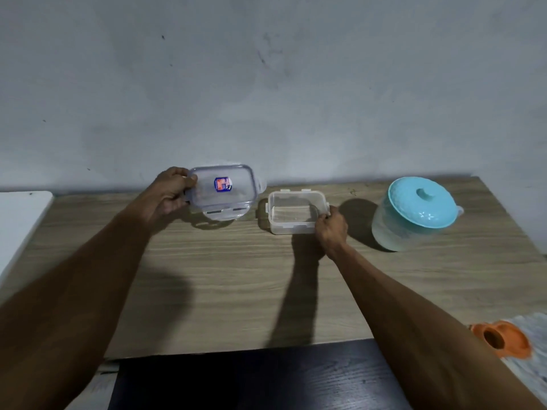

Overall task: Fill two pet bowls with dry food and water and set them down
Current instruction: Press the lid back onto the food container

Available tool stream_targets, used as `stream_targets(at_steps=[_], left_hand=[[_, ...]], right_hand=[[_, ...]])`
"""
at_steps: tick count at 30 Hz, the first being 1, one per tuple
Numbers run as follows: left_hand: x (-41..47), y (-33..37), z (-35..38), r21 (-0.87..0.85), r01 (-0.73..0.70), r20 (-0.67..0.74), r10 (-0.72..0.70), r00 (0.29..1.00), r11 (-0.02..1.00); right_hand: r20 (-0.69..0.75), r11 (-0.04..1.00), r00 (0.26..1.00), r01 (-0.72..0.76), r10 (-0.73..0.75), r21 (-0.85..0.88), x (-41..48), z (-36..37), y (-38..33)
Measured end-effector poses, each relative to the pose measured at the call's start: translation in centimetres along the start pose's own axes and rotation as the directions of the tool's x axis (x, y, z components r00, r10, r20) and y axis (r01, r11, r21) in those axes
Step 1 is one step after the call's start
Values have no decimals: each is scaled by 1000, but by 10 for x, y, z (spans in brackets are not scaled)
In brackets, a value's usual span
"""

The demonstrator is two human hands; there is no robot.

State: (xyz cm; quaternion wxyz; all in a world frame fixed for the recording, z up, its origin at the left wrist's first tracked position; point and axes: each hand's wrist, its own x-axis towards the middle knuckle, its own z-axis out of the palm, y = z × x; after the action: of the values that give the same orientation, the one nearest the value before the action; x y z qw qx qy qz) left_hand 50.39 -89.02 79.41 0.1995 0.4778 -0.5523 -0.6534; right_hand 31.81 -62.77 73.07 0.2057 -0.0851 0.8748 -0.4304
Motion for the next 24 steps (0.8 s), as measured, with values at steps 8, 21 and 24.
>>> stream_targets(at_steps=[8,21,24], left_hand=[[-10,3,100,-123,44,164,-23,986,991],[-16,-31,172,227,-66,25,61,998,972],[-12,-34,169,369,-142,8,150,989,919]], right_hand=[[-138,984,990,22,3,179,1,-14,-13],[-26,930,999,-22,33,367,15,-35,3],[-61,934,998,-7,31,356,15,-29,8]])
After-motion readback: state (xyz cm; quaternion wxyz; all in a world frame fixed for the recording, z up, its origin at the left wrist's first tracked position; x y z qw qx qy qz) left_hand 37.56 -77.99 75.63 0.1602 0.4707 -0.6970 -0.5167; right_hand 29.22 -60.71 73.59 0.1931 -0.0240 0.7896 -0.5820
